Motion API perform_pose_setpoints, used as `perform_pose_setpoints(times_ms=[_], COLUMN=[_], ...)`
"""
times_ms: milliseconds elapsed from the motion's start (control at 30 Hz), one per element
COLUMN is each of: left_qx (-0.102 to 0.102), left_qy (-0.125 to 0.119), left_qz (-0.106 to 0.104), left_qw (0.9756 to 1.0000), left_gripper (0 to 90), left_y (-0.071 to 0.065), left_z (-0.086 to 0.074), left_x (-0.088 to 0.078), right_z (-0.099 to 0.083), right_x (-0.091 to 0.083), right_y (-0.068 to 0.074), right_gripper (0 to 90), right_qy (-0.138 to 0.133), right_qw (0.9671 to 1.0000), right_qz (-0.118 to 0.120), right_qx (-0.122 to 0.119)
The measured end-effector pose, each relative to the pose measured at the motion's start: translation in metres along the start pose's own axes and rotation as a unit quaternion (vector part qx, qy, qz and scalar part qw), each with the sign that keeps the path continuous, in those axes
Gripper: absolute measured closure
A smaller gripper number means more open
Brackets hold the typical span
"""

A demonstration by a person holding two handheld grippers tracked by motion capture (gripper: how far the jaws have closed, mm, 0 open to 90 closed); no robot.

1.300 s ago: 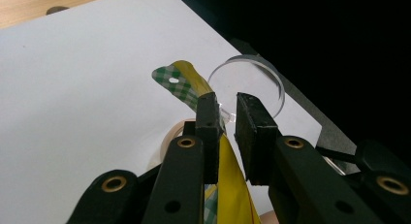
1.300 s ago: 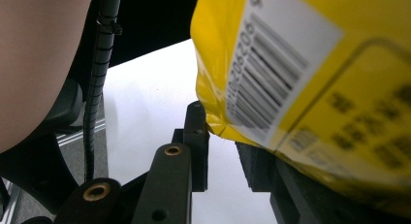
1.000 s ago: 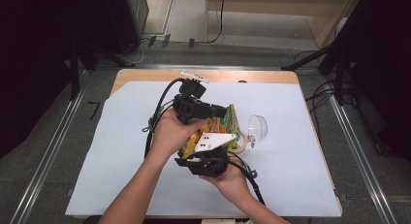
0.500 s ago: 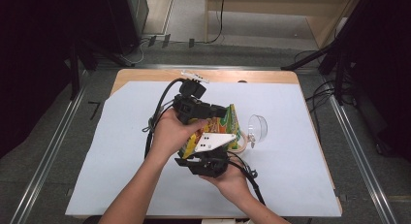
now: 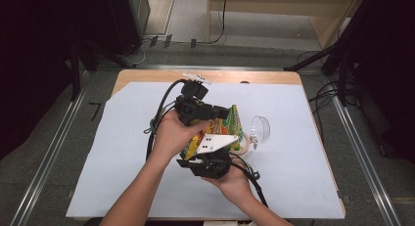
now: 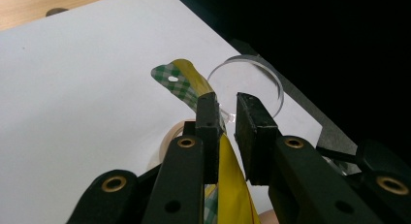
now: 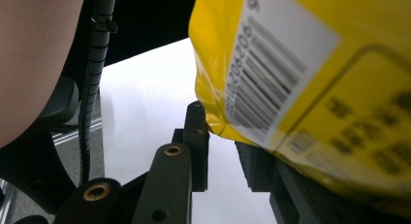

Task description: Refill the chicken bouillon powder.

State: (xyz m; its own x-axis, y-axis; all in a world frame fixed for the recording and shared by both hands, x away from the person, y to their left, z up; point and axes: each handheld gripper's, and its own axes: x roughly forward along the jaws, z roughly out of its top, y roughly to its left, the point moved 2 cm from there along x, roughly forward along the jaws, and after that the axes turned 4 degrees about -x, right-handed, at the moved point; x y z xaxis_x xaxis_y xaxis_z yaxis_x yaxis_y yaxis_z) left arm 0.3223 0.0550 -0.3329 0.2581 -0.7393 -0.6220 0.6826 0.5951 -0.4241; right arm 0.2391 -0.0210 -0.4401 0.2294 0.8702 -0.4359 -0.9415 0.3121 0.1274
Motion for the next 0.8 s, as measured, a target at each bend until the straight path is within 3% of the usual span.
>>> perform_pose_setpoints(times_ms=[800], left_qx=[0.019], left_qy=[-0.024], left_qz=[0.020], left_qw=[0.9993], left_gripper=[80.9], left_y=[-0.0019], left_z=[-0.0043], left_x=[-0.0030], right_z=[-0.0013], right_x=[0.0029], right_y=[-0.0031], right_gripper=[76.5], right_qy=[0.004], right_qw=[0.9998], right_qz=[-0.010], right_qx=[-0.015])
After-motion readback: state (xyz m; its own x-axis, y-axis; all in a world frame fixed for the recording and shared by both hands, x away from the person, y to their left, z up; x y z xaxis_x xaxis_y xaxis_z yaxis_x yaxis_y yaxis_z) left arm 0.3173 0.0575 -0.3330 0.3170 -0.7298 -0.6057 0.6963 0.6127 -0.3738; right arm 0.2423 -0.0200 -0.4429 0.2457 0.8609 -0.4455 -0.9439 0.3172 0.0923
